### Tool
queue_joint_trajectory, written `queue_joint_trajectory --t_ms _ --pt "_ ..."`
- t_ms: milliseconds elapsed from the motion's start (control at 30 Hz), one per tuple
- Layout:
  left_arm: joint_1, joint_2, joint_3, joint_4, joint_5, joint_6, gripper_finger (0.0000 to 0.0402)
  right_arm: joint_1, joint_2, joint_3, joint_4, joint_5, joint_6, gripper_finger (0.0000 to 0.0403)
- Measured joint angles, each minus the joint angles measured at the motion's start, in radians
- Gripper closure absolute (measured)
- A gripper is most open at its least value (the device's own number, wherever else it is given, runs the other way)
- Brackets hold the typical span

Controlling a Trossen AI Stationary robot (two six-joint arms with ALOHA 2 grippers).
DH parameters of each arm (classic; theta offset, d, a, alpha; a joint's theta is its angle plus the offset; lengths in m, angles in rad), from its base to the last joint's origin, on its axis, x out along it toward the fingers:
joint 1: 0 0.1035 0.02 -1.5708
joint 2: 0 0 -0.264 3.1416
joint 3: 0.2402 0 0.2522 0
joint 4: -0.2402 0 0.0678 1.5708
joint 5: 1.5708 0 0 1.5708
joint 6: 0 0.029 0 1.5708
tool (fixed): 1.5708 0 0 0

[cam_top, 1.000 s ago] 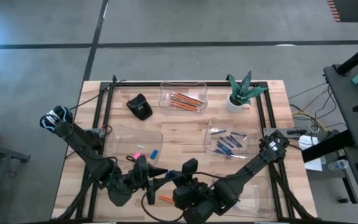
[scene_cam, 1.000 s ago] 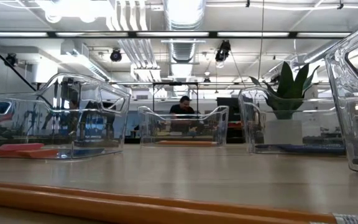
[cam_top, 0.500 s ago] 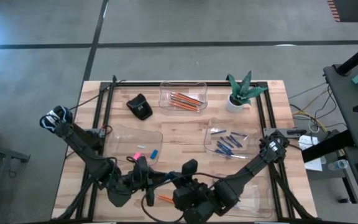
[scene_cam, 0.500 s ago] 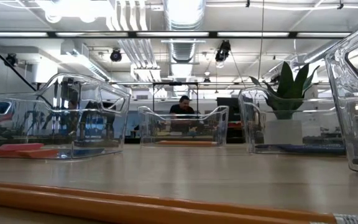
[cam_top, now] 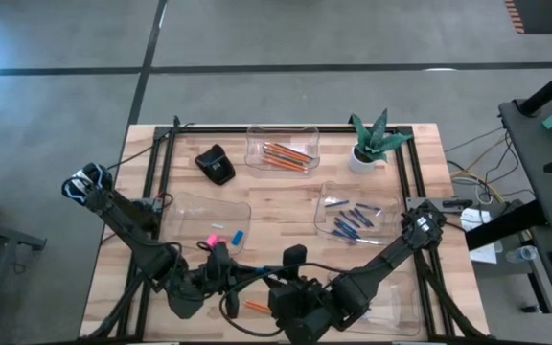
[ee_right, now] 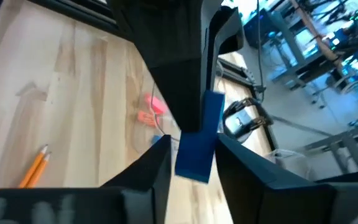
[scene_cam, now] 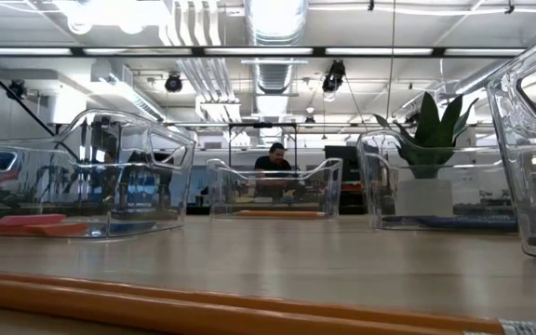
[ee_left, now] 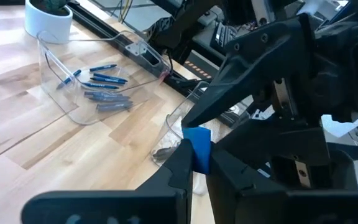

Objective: Sort crayons/erasers/pens/pencils in bins
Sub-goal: Put the blue eraser into the middle left transparent bin

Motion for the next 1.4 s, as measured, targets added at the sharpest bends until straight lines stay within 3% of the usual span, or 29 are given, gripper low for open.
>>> queue_joint_trajectory --t_ms 200,333,467,633,800,933,1267,1400 --pt "0.001 0.0 -0.01 0.004 -0.003 0.004 0.0389 0.003 -0.036 0.0 -0.06 -0.099 0.108 0.0247" --pt "0.005 -0.007 -0.01 -0.024 0.0 0.05 0.0389 0.004 -0.085 0.0 -0.16 -0.268 0.302 0.0234" --pt "0.019 -0.061 -0.009 -0.149 0.029 0.046 0.0389 0.018 -0.104 0.0 -0.274 -0.319 0.479 0.0229" --pt "0.03 -0.155 -0.011 -0.456 0.037 -0.057 0.0389 0.045 -0.094 0.0 -0.331 -0.316 0.612 0.0229" --pt "0.031 -0.214 -0.017 -0.847 0.056 -0.301 0.0389 0.052 -0.031 -0.021 -0.306 -0.29 0.689 0.0229" --pt "0.031 -0.219 -0.057 -1.065 0.123 -0.477 0.0389 0.045 0.044 -0.04 -0.258 -0.286 0.727 0.0227" --pt "0.032 -0.202 -0.286 -1.062 0.284 -0.675 0.0389 0.009 0.203 -0.034 -0.113 -0.401 0.719 0.0227" --pt "0.032 -0.203 -0.36 -1.008 0.299 -0.741 0.0388 -0.006 0.24 -0.026 -0.095 -0.44 0.722 0.0227"
